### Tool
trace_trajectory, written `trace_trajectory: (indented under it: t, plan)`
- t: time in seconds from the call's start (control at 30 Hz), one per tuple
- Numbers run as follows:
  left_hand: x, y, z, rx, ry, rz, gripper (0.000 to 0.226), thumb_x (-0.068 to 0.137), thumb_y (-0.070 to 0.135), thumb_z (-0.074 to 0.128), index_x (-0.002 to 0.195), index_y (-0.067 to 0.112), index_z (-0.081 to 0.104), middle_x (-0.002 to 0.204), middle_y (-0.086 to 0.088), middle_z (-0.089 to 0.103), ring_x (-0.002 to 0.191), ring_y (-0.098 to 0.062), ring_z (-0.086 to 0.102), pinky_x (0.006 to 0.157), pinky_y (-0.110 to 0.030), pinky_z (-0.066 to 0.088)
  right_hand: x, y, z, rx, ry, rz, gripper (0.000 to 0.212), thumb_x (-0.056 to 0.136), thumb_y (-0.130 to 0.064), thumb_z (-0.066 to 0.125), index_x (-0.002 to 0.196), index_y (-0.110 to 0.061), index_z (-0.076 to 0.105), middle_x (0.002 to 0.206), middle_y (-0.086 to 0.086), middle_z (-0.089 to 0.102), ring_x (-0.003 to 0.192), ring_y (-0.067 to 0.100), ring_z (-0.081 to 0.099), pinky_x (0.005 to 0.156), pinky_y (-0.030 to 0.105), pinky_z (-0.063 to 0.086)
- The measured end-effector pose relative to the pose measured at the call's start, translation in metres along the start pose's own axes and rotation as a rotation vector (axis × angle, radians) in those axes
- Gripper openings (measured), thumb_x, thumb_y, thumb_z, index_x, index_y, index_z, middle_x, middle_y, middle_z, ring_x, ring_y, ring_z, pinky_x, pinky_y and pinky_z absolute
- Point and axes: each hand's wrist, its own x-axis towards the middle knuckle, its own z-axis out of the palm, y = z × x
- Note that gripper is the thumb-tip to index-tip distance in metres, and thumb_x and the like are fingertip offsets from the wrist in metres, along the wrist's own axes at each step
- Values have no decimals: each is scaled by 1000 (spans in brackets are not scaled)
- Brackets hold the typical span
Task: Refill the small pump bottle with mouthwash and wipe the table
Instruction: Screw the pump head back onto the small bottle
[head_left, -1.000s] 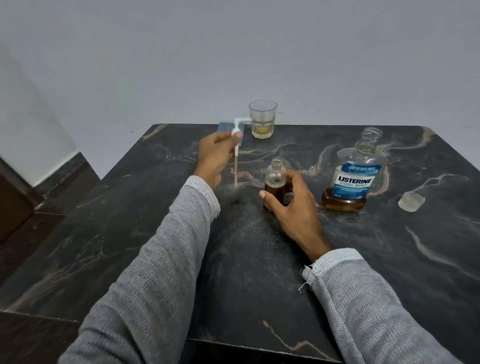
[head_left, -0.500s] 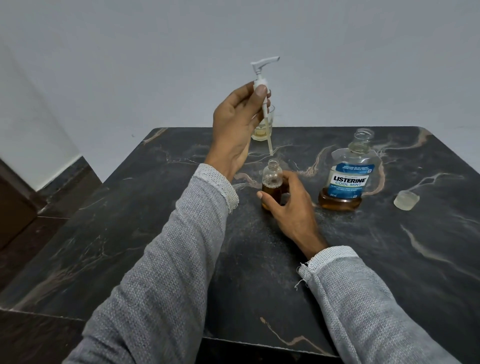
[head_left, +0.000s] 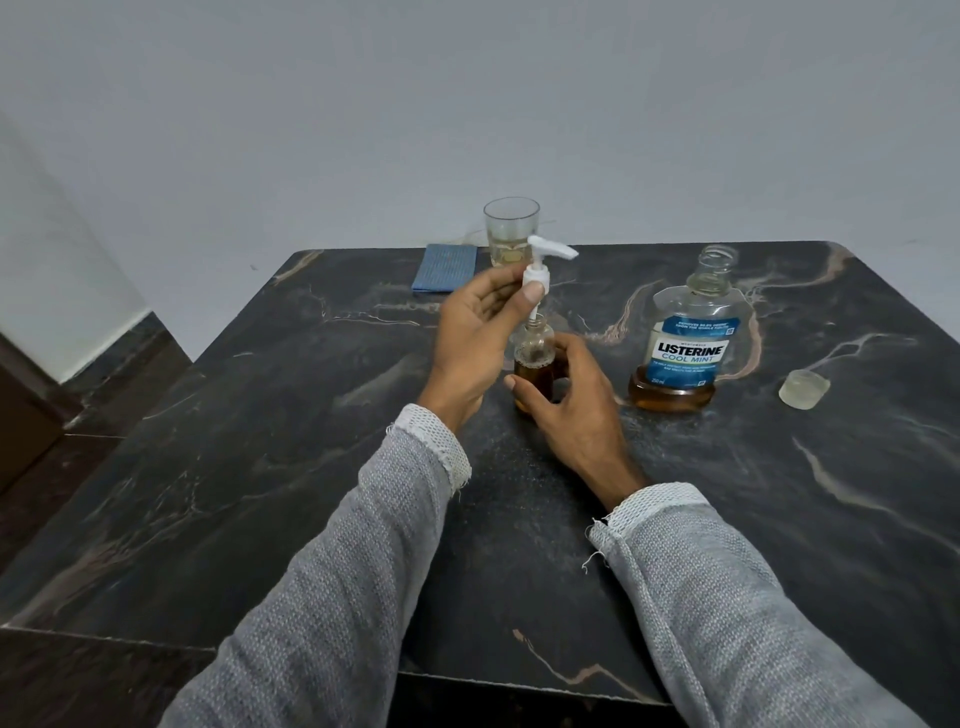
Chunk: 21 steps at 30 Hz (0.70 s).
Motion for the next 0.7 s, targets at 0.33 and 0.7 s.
trace_trajectory:
  t: [0.33,0.7]
  plan:
    - [-18,-18,-4,48,-31,6,23,89,7,65,104,25,68,99,11,75,100,-7,69,84,-19,53,1,-1,0,1,-2,-9,51,80,-38,76,122,-27,50,117,-8,60,106,4,56,87,18,45]
    - [-19,-18,-6,70,-79,-23,26,91,18,64,117,21,59,114,-7,71,107,-17,68,89,-29,54,0,-2,0,-11,0,-4,52,80,-37,76,123,-26,49,118,-7,60,107,4,55,84,13,42]
